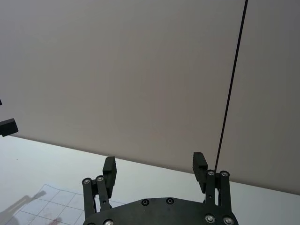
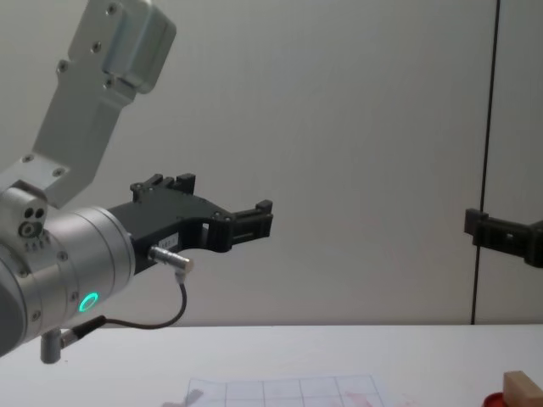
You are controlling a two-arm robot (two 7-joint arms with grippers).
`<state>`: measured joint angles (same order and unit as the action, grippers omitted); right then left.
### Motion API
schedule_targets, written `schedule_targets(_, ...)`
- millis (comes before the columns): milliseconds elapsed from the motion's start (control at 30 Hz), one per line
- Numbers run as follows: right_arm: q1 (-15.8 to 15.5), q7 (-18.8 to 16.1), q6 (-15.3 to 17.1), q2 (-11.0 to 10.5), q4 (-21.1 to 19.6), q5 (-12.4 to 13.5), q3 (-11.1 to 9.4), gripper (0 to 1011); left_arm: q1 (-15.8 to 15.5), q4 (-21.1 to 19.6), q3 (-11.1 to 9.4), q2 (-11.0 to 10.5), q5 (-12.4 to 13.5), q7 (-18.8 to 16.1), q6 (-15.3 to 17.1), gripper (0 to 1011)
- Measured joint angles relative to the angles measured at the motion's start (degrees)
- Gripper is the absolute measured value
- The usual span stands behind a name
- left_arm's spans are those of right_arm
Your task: Use the one hand to pick up the stamp and affix it onto the A4 paper.
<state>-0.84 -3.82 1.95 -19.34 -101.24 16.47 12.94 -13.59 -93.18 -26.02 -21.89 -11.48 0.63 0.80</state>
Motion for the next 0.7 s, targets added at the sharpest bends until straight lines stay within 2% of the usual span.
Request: schedule_targets(700, 0.00, -0.01, 0.00, 0.00, 0.01, 0.00, 0.00, 1001, 0.00, 0.00, 0.00, 0.00, 0.00, 0.00, 0.00, 1001)
